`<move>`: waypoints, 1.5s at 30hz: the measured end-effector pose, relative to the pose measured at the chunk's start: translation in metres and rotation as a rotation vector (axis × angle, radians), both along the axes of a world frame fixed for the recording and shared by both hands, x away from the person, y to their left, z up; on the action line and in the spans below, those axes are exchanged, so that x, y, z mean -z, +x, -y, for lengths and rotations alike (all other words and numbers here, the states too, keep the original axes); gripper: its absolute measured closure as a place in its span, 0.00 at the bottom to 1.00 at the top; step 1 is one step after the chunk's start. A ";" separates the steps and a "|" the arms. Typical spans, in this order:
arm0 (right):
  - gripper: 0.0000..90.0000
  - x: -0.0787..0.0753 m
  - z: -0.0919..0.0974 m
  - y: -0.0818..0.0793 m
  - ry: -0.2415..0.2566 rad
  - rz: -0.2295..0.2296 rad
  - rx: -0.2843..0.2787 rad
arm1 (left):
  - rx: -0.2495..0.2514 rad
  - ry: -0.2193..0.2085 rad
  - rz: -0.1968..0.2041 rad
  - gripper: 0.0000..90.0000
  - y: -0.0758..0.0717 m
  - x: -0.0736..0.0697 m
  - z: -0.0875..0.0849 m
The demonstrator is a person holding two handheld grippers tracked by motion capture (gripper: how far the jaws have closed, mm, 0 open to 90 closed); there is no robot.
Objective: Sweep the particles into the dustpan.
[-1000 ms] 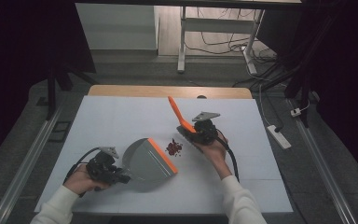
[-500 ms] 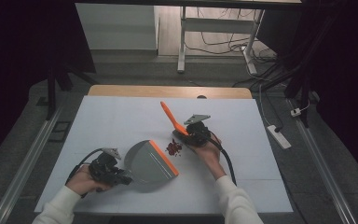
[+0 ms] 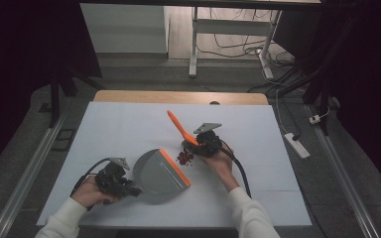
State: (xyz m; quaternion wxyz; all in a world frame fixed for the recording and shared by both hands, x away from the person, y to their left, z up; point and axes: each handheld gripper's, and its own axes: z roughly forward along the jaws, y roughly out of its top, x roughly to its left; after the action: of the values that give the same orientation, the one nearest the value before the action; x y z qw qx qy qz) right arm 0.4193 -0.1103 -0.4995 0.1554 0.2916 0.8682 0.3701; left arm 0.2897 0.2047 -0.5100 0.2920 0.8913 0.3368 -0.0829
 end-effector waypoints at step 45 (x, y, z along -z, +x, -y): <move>0.78 0.001 -0.024 -0.025 -0.010 -0.007 -0.091 | -0.005 -0.003 -0.011 0.68 0.000 0.002 0.000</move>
State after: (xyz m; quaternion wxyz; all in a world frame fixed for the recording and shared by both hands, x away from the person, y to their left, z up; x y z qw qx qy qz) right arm 0.3943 -0.0867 -0.5004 0.1371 0.2522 0.8830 0.3714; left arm 0.2901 0.2043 -0.5121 0.2916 0.8896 0.3405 -0.0877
